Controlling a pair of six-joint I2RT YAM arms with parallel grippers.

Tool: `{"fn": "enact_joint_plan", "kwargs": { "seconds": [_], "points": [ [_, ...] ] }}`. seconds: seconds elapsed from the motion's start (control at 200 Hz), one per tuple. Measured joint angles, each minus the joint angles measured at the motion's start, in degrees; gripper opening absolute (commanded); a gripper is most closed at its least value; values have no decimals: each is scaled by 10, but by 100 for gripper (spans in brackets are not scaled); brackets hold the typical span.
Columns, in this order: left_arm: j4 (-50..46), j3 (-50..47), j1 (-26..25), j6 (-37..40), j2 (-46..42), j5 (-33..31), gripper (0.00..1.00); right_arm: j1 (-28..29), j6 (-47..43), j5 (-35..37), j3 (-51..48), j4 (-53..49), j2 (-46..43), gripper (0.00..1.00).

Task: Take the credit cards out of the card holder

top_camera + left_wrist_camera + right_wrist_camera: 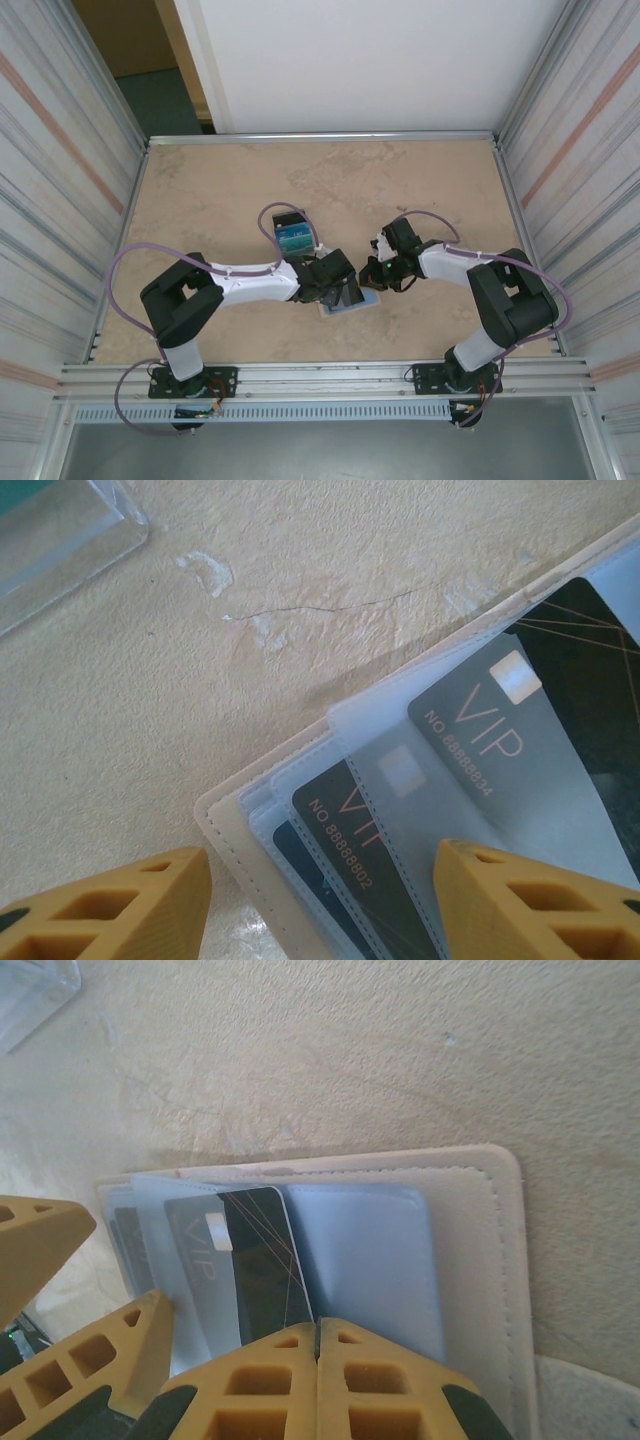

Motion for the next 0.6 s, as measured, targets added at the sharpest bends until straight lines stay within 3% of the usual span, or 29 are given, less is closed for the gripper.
{"fn": "enact_joint_plan", "kwargs": {
  "seconds": [0.241,0.601],
  "points": [
    [-4,3,0,0,2,2,59,-1,20,-50,-21,45,0,22],
    [-4,4,0,0,3,2,60,-10,21,-68,-24,76,19,27]
  ]
}}
